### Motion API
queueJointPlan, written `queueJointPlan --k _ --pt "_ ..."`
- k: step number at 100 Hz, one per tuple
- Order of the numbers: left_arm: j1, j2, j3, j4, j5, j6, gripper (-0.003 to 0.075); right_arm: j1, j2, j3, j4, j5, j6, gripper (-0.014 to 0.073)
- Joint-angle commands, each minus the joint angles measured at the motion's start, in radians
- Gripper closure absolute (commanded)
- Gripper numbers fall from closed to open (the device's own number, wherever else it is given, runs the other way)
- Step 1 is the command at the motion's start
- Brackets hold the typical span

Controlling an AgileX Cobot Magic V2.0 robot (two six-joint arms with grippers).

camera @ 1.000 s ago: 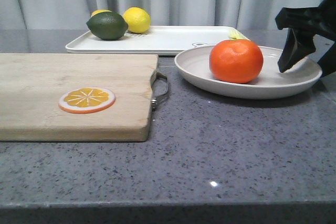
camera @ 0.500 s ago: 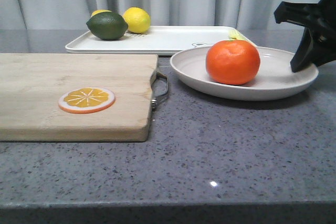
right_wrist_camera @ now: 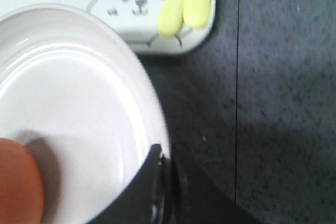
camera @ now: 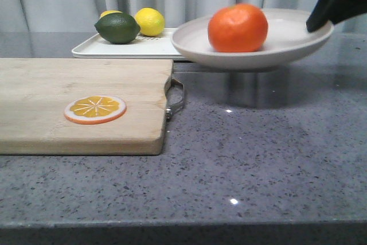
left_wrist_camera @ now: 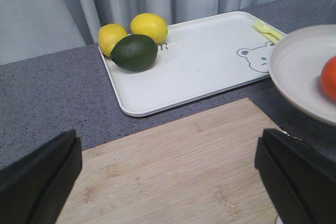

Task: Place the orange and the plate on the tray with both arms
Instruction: 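Lift the plate with the orange using the right gripper, then move the plate over the white tray and lower it down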

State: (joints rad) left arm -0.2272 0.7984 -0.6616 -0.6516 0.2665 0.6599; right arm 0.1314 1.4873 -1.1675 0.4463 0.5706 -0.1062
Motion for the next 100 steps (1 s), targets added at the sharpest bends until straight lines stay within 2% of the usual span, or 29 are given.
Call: queueJointPlan --k 1,38,73,100 --pt "0.002 -0.003 -0.026 -0.02 -0.054 -0.007 0.008 -0.001 -0.027 -0.106 0.047 -0.045 -0.011 0.0685" --pt "0.002 -0.003 -0.026 -0.02 -0.054 -0.007 0.008 -0.001 0.262 -0.455 0.123 -0.037 -0.013 0.0685" --pt "0.002 -0.003 -0.026 -0.02 -0.054 -0.007 0.008 -0.001 0.58 -0.851 0.176 0.097 -0.013 0.0685" --pt "0.002 -0.003 -0.026 -0.02 -0.054 -0.007 0.008 -0.001 0.72 -1.007 0.185 0.143 -0.013 0.0685"
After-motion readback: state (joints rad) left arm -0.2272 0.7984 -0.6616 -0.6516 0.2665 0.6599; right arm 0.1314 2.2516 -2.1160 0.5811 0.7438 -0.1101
